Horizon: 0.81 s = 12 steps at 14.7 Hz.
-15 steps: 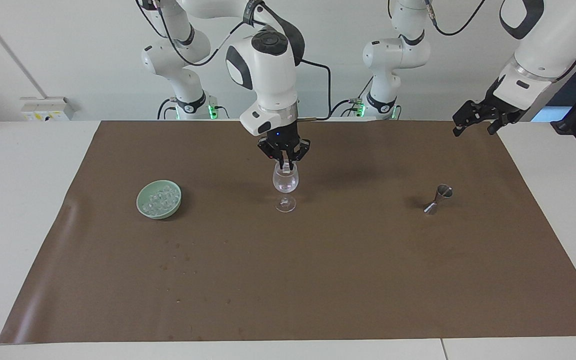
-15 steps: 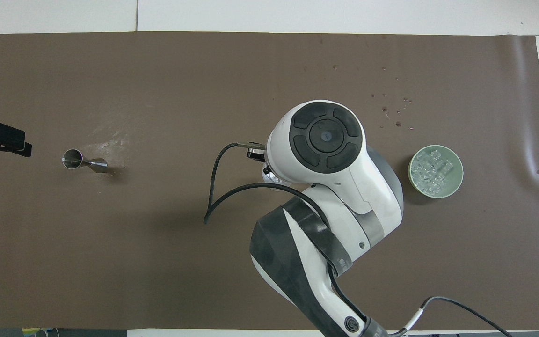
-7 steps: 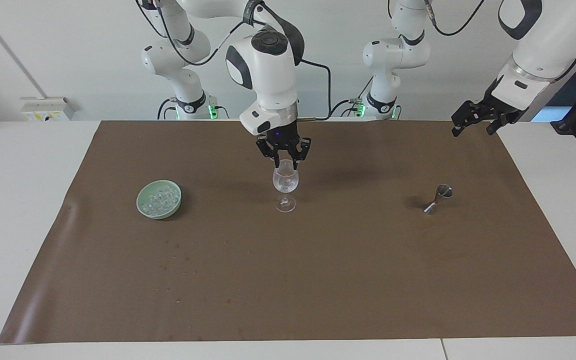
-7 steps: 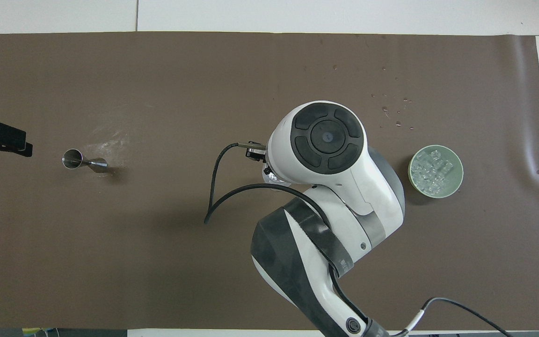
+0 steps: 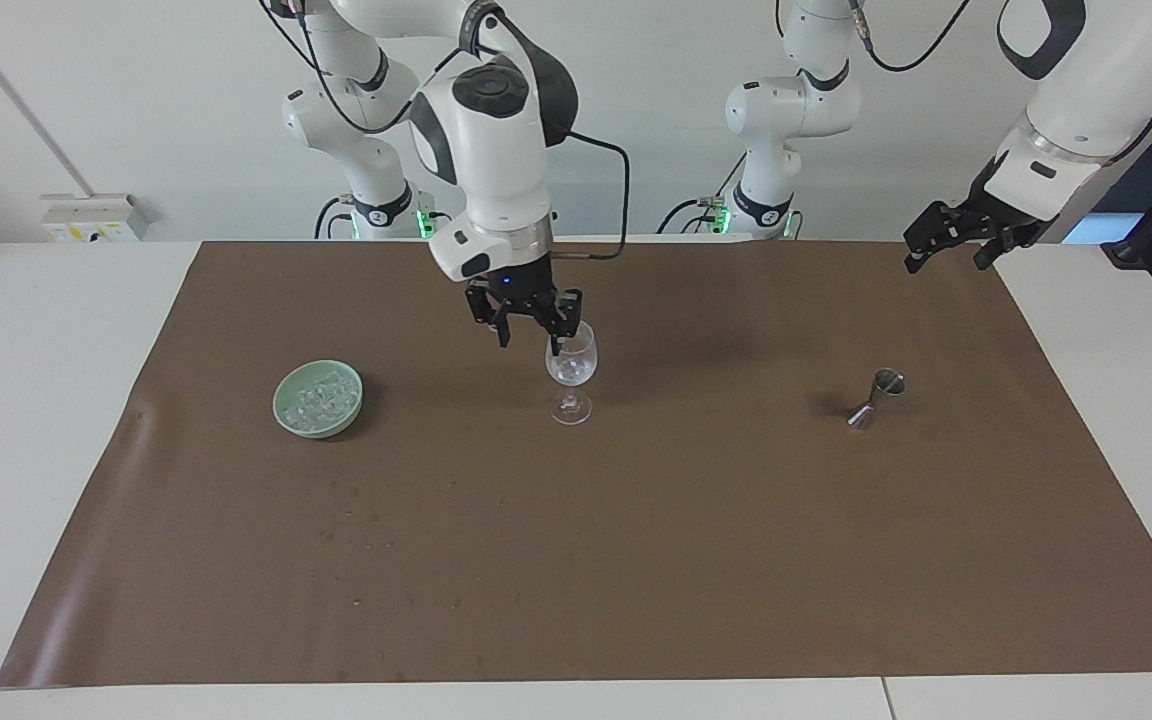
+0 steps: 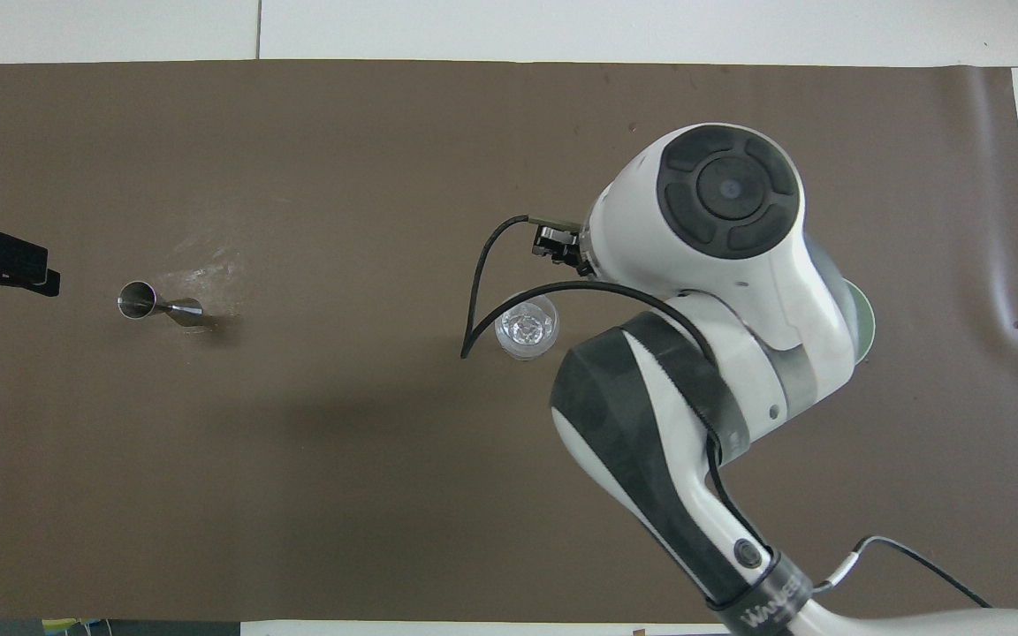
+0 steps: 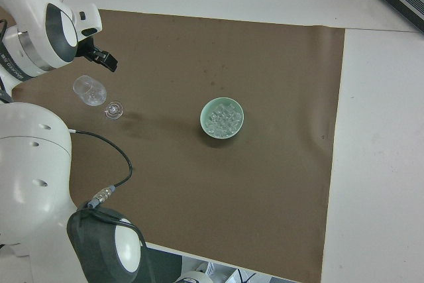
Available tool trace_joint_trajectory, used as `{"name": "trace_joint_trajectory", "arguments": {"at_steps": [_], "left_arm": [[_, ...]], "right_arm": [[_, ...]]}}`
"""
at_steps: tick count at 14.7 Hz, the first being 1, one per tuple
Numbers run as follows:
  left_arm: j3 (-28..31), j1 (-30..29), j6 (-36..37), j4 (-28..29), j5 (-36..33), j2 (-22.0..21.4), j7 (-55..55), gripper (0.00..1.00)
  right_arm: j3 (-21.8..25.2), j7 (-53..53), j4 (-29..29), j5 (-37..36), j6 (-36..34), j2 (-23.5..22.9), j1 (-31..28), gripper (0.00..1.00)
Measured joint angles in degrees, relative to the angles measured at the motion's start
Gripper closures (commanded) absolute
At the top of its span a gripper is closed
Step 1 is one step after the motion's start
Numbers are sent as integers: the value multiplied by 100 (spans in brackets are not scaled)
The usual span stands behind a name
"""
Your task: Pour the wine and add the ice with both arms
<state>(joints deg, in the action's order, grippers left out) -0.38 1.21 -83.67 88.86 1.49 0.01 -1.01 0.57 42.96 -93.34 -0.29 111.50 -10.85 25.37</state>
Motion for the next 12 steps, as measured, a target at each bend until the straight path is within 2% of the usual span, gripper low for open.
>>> {"name": "trace_joint_trajectory", "arguments": {"at_steps": [4,9,12], "left_arm": [[1,0,0,0,0,0,0,0],[1,0,0,0,0,0,0,0],[2,0,0,0,-1,0,0,0]], "right_arm": [[35,-1038,170,-13,-568,229,-1038,0],[62,-2702,234,-17,-1572,799,-2393,0],[61,-3182,229,-17,-1934,974,-2710,0]]}}
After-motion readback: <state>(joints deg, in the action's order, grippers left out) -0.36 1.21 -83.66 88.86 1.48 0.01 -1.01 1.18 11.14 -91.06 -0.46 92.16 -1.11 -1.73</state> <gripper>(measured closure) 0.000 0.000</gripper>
